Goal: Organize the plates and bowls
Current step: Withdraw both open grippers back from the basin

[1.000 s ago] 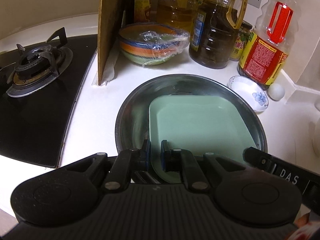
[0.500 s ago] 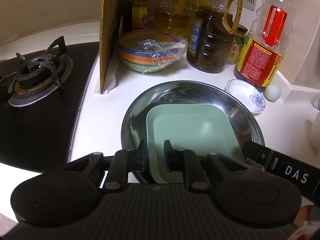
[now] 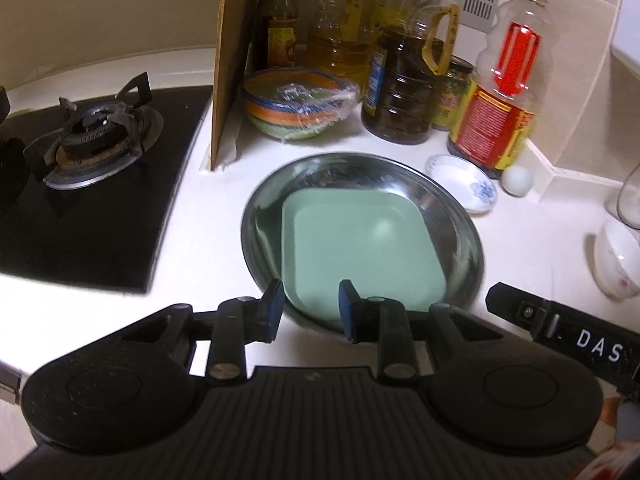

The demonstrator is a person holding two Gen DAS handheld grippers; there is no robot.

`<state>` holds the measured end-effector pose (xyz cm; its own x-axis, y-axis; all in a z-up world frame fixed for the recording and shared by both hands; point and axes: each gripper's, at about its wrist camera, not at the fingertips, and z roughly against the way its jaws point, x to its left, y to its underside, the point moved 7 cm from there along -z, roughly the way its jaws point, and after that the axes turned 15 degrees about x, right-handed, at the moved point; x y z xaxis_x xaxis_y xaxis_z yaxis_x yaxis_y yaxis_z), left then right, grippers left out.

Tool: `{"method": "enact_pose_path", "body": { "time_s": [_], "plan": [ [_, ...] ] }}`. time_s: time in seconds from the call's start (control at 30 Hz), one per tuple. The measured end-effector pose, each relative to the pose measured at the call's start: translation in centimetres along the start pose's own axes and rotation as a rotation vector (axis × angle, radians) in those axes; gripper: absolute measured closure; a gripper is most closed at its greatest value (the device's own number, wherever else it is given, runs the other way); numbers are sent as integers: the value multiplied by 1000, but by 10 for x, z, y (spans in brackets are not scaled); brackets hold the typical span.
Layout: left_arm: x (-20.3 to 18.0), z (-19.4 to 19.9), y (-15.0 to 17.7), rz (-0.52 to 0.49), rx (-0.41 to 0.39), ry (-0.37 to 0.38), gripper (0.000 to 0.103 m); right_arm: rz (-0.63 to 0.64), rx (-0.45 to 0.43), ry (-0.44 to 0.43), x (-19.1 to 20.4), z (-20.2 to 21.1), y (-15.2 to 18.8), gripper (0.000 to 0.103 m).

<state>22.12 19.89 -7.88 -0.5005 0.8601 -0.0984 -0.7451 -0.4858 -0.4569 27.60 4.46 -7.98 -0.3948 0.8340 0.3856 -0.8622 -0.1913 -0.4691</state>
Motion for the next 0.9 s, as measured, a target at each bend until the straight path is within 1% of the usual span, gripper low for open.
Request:
{"method": "enact_pose_path", "body": {
  "time_s": [0.2,0.57,0.63,0.67,0.7,0.9],
  "plan": [
    [-4,14,28,26,14,7,76,18,30,6,-12,19,23,42],
    [-17,30,84,25,58,20,76,41,67,22,-27,43,59,41],
    [-17,33,91,25,59,16,75,43,73,23,-27,46,64,41],
    [-18,35,94,26,58,15,72,44,76,24,-28,47,67,41],
    [-18,37,95,26,57,14,71,45,78,26,-29,48,70,41],
    [-26,44,109,8,59,6,71,55,84,32,-31,56,80,41]
  ]
}}
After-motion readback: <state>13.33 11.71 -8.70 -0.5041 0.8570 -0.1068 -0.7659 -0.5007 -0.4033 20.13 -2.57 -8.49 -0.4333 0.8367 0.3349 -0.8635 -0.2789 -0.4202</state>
